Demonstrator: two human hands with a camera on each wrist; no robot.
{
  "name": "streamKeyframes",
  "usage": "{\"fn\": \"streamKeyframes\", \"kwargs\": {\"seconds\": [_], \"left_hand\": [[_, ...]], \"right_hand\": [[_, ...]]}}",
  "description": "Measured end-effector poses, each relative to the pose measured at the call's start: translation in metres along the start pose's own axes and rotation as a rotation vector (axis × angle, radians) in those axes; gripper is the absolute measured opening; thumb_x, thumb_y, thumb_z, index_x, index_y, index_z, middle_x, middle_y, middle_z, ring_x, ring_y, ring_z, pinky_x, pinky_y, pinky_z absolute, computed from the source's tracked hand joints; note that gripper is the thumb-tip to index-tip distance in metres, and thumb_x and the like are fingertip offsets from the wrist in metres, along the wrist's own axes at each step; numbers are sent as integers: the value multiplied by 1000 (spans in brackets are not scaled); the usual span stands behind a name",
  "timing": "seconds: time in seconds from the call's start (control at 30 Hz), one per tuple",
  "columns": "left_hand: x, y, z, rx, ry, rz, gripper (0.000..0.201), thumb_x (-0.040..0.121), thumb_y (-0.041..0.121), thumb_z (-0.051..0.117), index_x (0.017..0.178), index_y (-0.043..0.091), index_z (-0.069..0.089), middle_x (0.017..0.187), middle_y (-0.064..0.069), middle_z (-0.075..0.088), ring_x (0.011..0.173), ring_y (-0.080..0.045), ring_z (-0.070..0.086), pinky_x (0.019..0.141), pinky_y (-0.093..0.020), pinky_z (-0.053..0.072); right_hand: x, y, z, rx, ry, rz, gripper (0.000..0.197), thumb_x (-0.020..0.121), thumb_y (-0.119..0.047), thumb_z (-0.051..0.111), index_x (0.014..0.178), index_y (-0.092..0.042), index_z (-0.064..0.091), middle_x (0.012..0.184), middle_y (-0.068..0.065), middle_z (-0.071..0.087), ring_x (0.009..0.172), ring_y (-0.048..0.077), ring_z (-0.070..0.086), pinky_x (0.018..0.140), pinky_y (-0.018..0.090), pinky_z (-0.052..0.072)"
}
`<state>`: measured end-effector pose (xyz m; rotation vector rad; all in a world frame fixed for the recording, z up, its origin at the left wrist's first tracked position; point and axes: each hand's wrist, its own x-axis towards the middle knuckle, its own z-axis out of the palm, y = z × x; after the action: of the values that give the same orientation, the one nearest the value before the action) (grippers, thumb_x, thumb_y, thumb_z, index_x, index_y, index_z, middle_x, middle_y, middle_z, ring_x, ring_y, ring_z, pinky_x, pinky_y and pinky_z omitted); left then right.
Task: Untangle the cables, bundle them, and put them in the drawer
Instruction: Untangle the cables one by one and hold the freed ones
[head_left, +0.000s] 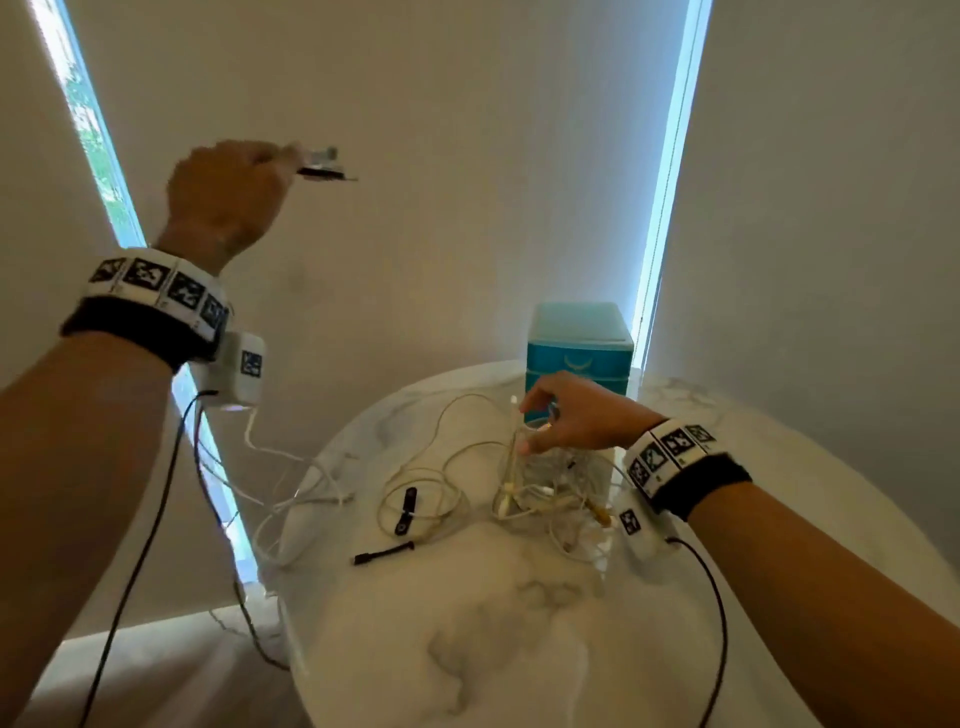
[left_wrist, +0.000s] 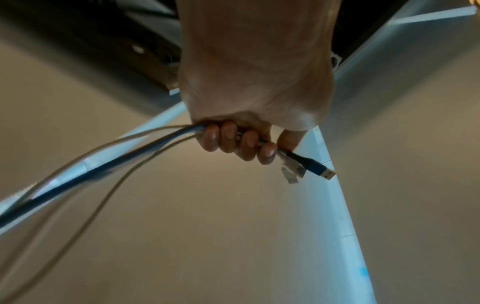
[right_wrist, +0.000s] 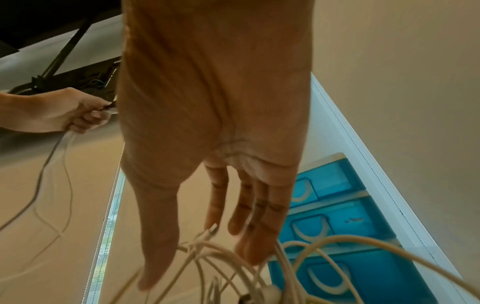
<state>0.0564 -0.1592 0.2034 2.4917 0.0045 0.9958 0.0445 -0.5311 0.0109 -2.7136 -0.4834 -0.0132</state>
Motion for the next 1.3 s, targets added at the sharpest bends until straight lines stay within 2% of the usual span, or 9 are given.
{"fn": "streamKeyframes", "kwargs": {"seconds": [0.13, 0.3, 0.47, 0.6, 0.7, 0.77, 0.93, 1.13, 1.3], "left_hand": [[-55, 42, 90, -162, -224, 75, 50, 111, 58, 38, 130, 27, 72, 137, -14, 69, 126, -42, 62, 104, -46, 46], [-111, 78, 181, -456, -345, -46, 55, 111, 62, 32, 113, 25, 73, 97, -1, 72, 96, -29, 64, 85, -41, 45], [-133, 99, 214, -920, -272, -329, 54, 113, 56, 37, 89, 17, 66, 70, 8, 50, 68, -14, 44, 71, -36, 36], [-145, 97, 221, -1018, -309, -387, 50, 112, 57, 37, 86, 20, 58, 73, 4, 45, 65, -12, 37, 65, -33, 33], [-145, 92, 225, -1026, -316, -393, 51, 112, 59, 36, 86, 22, 60, 74, 6, 47, 66, -11, 39, 64, -29, 35], [-148, 92, 228, -1020, -312, -378, 52, 111, 61, 37, 84, 23, 60, 72, 7, 48, 65, -11, 38, 64, -31, 34], [-170, 91, 237, -942, -371, -309, 51, 109, 62, 39, 83, 24, 60, 71, 6, 50, 67, -13, 40, 68, -37, 34], [-180, 90, 241, -979, -384, -291, 52, 109, 63, 41, 82, 23, 59, 74, 3, 48, 65, -13, 38, 67, -36, 33], [-186, 95, 244, -1021, -390, -260, 56, 104, 74, 41, 84, 24, 58, 76, 6, 49, 69, -13, 40, 70, -36, 35]], "right_hand": [[-3, -1, 14, 16, 23, 62, 27, 88, -34, 87, 110, -21, 77, 93, -12, 70, 90, 8, 66, 78, 21, 47], [-22, 22, 12, 301, 319, 134, 19, 88, -28, 89, 101, -26, 75, 74, -9, 78, 66, -4, 71, 63, 8, 49], [-51, 73, 25, 499, 515, 348, 25, 84, -21, 91, 103, -28, 77, 73, -2, 80, 68, 9, 78, 66, 29, 61], [-69, 107, 23, 384, 689, 560, 24, 88, -20, 86, 111, -23, 81, 112, 6, 80, 101, 21, 76, 92, 33, 57], [-66, 81, 16, 277, 737, 349, 45, 88, -6, 79, 126, -28, 74, 147, 4, 55, 140, 25, 49, 115, 30, 40], [-60, 47, 12, 287, 565, 78, 57, 85, 4, 76, 125, -37, 72, 149, -6, 50, 145, 18, 40, 111, 17, 37], [-47, 19, 32, 21, -2, 19, 40, 87, -26, 83, 120, -46, 74, 137, -17, 62, 133, 12, 48, 118, 43, 42], [-53, 49, 26, 284, 809, 136, 6, 94, -35, 81, 99, -38, 81, 101, -18, 75, 96, -1, 67, 87, 14, 48], [-63, 67, 18, 285, 1123, 302, 13, 93, -40, 81, 99, -29, 85, 101, -7, 72, 84, 8, 64, 83, 34, 54]]}}
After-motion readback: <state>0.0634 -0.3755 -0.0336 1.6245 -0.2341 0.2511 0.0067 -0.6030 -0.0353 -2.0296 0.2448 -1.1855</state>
